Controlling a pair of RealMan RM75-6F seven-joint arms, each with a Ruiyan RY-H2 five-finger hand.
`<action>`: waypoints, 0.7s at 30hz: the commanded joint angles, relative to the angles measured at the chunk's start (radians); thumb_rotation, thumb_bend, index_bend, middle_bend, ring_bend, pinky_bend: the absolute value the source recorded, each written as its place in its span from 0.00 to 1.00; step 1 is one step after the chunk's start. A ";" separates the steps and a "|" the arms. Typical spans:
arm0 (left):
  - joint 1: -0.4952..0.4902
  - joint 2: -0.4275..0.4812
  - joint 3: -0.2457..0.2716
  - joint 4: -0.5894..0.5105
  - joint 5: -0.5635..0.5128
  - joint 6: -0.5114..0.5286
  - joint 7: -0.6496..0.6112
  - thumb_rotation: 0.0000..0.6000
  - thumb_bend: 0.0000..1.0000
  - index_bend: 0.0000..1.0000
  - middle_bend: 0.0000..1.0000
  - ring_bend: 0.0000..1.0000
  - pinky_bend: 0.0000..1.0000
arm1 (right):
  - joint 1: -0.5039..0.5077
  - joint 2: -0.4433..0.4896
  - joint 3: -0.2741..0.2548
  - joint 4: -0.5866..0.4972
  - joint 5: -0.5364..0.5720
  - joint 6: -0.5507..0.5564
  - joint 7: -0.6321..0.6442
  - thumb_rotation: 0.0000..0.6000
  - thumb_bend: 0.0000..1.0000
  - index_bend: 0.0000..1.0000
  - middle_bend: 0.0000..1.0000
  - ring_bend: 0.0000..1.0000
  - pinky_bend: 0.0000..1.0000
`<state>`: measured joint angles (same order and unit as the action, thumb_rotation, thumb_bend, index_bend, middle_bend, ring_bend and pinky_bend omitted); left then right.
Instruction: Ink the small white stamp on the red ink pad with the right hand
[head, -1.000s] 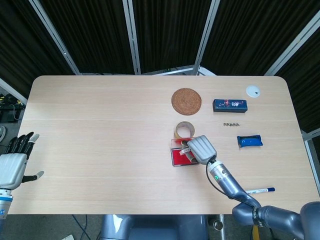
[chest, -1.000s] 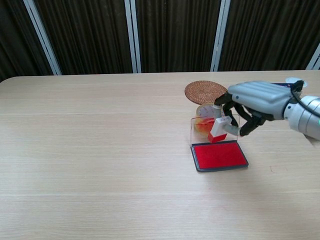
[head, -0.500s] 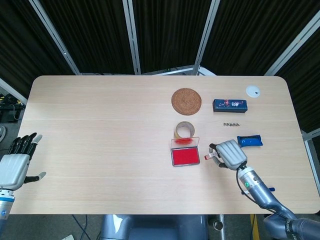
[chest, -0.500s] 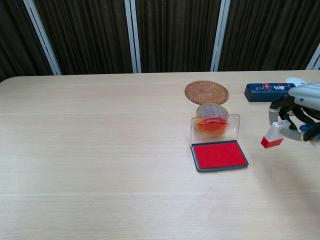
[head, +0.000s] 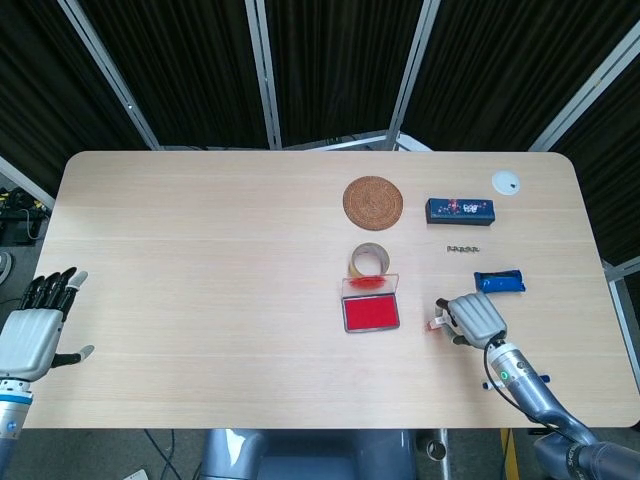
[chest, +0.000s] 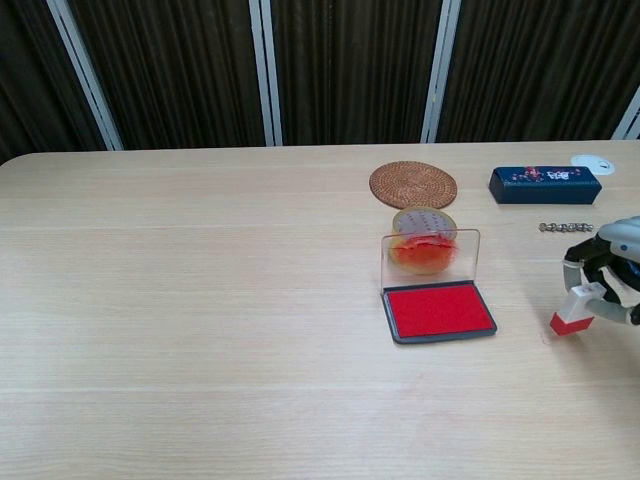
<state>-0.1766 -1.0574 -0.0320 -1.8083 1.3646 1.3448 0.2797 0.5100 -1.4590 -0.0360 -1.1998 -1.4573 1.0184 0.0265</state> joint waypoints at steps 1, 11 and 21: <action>0.001 0.001 0.000 0.000 0.000 0.002 -0.001 1.00 0.00 0.00 0.00 0.00 0.00 | -0.005 -0.016 -0.007 0.022 -0.009 -0.005 0.017 1.00 0.49 0.59 0.64 0.74 0.78; 0.001 0.002 0.000 0.000 0.003 0.003 -0.005 1.00 0.00 0.00 0.00 0.00 0.00 | -0.012 -0.024 -0.020 0.044 -0.036 -0.008 0.039 1.00 0.17 0.38 0.45 0.74 0.77; 0.001 0.002 0.002 -0.001 0.005 0.005 -0.003 1.00 0.00 0.00 0.00 0.00 0.00 | -0.017 -0.016 -0.018 0.035 -0.053 0.006 0.034 1.00 0.10 0.35 0.40 0.74 0.77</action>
<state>-0.1755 -1.0555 -0.0306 -1.8095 1.3692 1.3497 0.2764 0.4931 -1.4746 -0.0540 -1.1647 -1.5096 1.0236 0.0609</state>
